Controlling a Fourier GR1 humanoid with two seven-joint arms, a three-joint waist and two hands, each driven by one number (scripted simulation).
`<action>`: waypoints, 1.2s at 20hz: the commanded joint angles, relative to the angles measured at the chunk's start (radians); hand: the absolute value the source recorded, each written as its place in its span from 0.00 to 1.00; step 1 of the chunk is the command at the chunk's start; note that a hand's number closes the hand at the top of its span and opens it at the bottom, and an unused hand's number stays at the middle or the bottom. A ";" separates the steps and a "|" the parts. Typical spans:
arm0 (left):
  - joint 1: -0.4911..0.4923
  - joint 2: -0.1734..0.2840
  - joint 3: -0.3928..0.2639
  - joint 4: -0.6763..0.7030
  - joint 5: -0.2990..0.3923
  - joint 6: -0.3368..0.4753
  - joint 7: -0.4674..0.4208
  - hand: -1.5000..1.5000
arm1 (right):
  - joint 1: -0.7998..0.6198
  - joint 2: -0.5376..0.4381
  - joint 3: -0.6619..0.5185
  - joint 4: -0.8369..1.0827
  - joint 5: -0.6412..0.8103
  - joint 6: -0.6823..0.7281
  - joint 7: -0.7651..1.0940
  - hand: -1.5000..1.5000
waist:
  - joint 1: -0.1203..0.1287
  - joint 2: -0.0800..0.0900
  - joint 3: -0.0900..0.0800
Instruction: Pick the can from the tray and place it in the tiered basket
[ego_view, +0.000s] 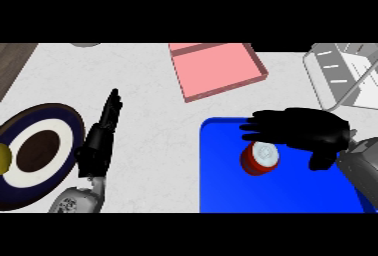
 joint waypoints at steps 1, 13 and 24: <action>-0.048 -0.007 0.018 0.006 0.000 -0.019 0.042 0.50 | -0.053 0.038 0.016 0.031 0.026 0.108 -0.036 0.00 | 0.000 0.001 0.000; 0.012 -0.044 0.004 -0.045 -0.075 -0.004 0.048 0.50 | -0.027 0.134 0.020 0.171 0.109 0.007 -0.062 0.00 | 0.004 0.002 0.001; 0.032 -0.012 0.083 -0.062 -0.023 -0.098 0.016 0.50 | 0.031 0.177 0.012 0.122 0.141 0.056 -0.046 0.00 | 0.000 0.000 0.000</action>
